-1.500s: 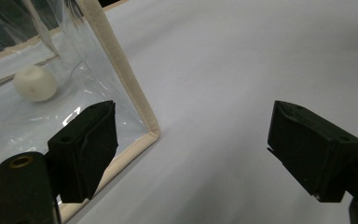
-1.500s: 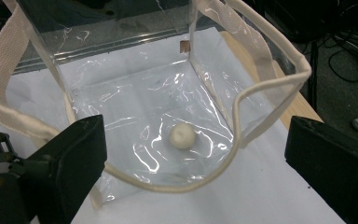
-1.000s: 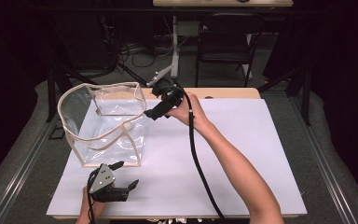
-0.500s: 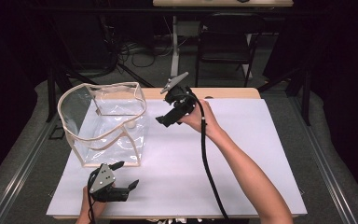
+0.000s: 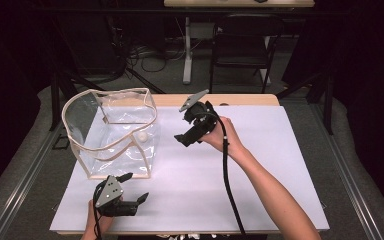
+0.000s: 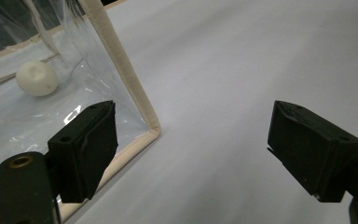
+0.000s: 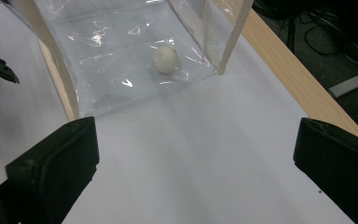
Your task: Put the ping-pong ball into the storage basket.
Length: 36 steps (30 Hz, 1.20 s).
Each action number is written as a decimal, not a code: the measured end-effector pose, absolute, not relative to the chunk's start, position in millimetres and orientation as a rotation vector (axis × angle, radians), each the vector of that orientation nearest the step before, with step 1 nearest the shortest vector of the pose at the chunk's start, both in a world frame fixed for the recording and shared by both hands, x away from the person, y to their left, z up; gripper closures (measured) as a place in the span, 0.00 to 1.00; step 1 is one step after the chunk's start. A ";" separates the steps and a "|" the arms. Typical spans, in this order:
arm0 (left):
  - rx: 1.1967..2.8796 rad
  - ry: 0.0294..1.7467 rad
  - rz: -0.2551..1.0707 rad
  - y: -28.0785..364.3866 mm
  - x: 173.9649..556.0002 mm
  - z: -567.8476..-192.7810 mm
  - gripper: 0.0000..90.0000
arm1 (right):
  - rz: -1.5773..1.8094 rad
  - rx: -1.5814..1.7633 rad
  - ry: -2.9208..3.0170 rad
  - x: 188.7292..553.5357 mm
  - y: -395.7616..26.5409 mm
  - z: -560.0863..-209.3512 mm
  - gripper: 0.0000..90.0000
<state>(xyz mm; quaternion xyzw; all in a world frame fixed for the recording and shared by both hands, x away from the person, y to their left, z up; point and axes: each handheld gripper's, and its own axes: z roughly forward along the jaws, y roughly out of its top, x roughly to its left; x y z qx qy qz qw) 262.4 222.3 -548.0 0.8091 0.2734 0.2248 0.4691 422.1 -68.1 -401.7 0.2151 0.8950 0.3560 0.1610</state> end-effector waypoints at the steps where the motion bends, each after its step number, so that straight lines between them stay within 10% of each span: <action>1: 1.985 0.670 0.552 222.3 262.4 -548.0 0.18 | 1.014 0.617 2.557 421.2 -69.3 -402.8 0.00; 36: 1.989 0.664 0.554 221.5 261.3 -547.7 0.18 | 1.033 0.698 2.531 376.2 -129.2 -456.4 0.00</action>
